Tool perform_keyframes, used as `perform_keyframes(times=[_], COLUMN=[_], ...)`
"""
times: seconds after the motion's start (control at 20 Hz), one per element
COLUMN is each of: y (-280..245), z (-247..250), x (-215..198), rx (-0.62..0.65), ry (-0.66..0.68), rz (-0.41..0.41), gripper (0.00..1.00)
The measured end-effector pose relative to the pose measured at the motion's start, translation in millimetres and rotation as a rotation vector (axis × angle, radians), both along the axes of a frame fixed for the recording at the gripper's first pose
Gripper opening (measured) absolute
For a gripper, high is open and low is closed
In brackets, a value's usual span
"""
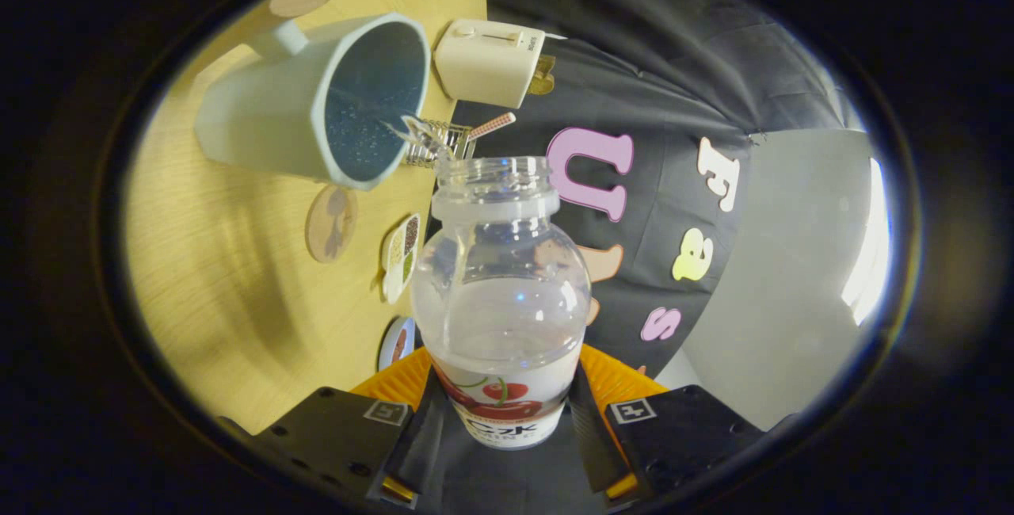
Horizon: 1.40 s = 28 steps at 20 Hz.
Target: Take the bottle from table, then pour the juice into the cup, finally place the bottle on the coaster
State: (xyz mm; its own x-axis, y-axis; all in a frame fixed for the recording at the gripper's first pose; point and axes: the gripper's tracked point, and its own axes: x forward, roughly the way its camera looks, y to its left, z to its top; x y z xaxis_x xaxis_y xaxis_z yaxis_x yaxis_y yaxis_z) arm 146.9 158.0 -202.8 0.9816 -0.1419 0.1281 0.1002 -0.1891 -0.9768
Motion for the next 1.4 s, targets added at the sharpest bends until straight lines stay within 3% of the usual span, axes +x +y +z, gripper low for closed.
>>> perform_keyframes(times=[1.4], y=[24], z=[49], x=[-4], rx=[-0.23], ry=[-0.127], rz=[0.066], gripper=[0.76])
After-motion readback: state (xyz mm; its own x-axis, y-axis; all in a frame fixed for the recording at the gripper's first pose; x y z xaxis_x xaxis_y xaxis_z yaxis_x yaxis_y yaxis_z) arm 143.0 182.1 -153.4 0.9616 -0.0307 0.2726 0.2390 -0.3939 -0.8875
